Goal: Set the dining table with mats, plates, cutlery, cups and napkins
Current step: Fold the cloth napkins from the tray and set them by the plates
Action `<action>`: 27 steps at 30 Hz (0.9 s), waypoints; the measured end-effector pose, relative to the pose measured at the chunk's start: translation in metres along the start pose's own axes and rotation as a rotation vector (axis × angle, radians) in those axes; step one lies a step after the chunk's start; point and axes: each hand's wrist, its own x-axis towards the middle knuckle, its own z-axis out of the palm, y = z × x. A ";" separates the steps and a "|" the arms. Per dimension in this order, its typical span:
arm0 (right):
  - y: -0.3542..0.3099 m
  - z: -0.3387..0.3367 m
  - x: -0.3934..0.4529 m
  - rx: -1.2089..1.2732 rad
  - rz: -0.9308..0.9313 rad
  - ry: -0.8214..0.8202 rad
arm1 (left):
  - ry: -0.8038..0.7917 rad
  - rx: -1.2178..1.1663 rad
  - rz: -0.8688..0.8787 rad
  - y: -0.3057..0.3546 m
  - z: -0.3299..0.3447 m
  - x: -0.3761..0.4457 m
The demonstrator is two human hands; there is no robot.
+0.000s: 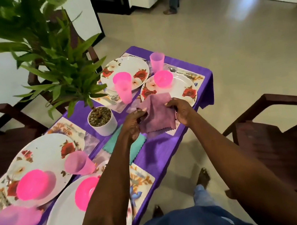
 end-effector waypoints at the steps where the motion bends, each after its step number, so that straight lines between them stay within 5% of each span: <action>1: -0.007 -0.004 0.007 -0.027 0.001 0.019 | 0.028 0.022 0.030 0.002 0.008 0.009; 6: -0.061 -0.043 0.054 0.019 -0.086 0.009 | 0.179 0.067 0.247 0.024 0.073 0.060; 14: -0.198 -0.143 0.120 -0.015 -0.100 -0.124 | -0.001 0.026 0.353 0.064 0.227 0.145; 18: -0.250 -0.187 0.150 0.051 -0.034 -0.143 | -0.022 -0.029 0.256 0.072 0.285 0.188; 23: -0.272 -0.227 0.212 0.409 0.165 0.044 | 0.029 -0.398 -0.151 0.062 0.323 0.240; 27: -0.272 -0.250 0.264 0.276 0.256 0.133 | 0.011 -0.485 -0.285 0.053 0.348 0.274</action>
